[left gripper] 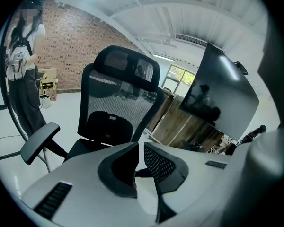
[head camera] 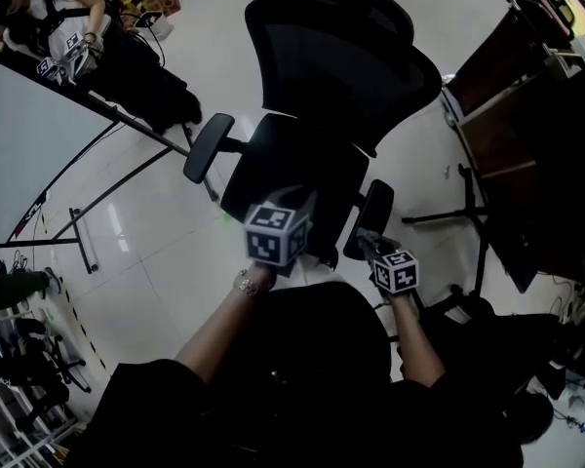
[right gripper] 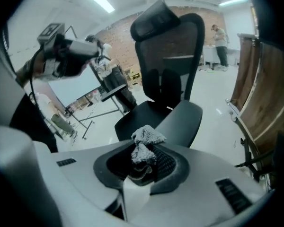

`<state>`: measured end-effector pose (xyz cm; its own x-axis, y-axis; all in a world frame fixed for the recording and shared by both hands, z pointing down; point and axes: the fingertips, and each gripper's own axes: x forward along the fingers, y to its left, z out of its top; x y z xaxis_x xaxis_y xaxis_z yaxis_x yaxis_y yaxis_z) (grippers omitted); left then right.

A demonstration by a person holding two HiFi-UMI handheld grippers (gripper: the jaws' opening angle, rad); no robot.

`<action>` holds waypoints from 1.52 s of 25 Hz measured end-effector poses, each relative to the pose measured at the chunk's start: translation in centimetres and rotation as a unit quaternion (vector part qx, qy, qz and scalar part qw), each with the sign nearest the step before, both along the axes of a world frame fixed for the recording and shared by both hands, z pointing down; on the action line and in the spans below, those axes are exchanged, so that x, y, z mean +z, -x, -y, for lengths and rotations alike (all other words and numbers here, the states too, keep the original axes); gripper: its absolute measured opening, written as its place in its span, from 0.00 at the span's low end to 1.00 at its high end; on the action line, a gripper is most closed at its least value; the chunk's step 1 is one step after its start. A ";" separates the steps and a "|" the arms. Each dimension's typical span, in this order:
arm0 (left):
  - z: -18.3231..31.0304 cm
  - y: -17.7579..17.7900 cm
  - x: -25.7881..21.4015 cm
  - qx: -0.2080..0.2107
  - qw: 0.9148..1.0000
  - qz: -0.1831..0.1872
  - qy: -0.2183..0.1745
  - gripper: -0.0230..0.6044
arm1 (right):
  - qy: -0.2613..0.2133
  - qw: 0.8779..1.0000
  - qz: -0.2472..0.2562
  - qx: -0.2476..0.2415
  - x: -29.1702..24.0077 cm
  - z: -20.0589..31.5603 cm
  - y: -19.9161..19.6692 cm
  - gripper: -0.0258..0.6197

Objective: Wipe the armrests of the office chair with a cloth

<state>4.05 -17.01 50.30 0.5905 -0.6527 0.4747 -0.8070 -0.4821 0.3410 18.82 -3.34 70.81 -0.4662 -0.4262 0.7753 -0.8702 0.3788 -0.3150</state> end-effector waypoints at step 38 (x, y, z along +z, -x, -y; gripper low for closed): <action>-1.4 2.6 1.5 -0.006 1.000 0.005 0.017 0.10 | -0.052 0.988 0.033 0.138 -1.4 9.8 -7.3 0.16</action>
